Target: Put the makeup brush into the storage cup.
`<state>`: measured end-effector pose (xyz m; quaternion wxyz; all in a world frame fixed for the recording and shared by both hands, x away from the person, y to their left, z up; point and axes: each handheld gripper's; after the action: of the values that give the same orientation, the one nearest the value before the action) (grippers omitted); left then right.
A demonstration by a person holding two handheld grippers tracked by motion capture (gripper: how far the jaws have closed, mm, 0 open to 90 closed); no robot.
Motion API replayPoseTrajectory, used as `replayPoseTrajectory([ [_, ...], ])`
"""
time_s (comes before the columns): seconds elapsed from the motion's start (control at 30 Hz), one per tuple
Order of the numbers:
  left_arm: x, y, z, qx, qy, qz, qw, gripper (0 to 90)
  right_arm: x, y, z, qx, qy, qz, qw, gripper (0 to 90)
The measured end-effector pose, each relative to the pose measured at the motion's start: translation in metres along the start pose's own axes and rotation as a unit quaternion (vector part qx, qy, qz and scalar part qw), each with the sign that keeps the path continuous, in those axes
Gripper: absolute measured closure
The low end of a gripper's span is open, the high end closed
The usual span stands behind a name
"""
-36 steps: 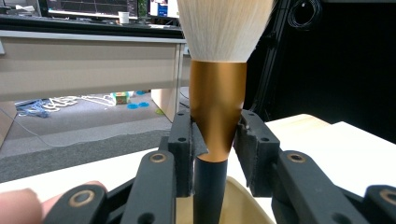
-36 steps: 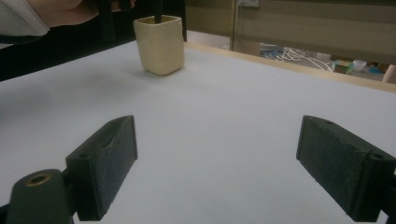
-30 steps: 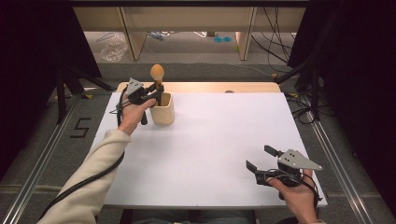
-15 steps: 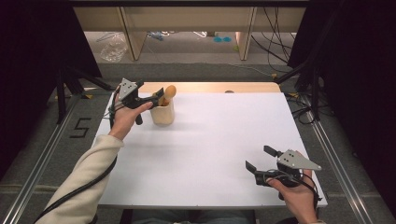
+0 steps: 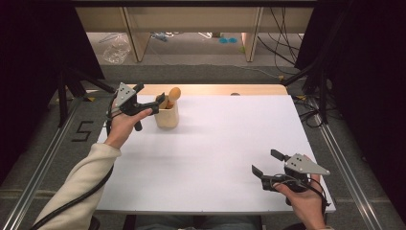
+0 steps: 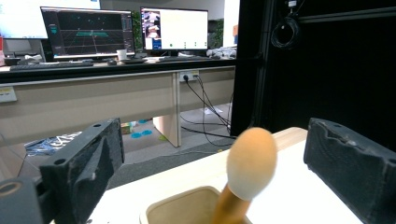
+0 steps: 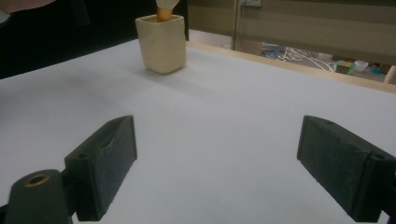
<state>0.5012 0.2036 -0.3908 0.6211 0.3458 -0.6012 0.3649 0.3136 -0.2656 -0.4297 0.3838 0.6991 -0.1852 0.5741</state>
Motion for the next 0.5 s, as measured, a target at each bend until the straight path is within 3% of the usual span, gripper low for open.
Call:
replayPoseTrajectory([
  [0.5,0.003,0.022,0.006,-0.003,0.000,0.006,1.0000,4.9,0.000,0.000,0.000,-0.001,0.000,-0.001,1.0000,12.9],
])
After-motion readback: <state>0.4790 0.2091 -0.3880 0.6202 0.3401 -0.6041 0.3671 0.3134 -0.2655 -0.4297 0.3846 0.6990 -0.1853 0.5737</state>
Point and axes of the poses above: each handheld gripper's, and its own axes: y roughly backward along the jaws, x roughly out of its top, z roughly to its right, and after that the axes turned 3 degrees about x, right-handed
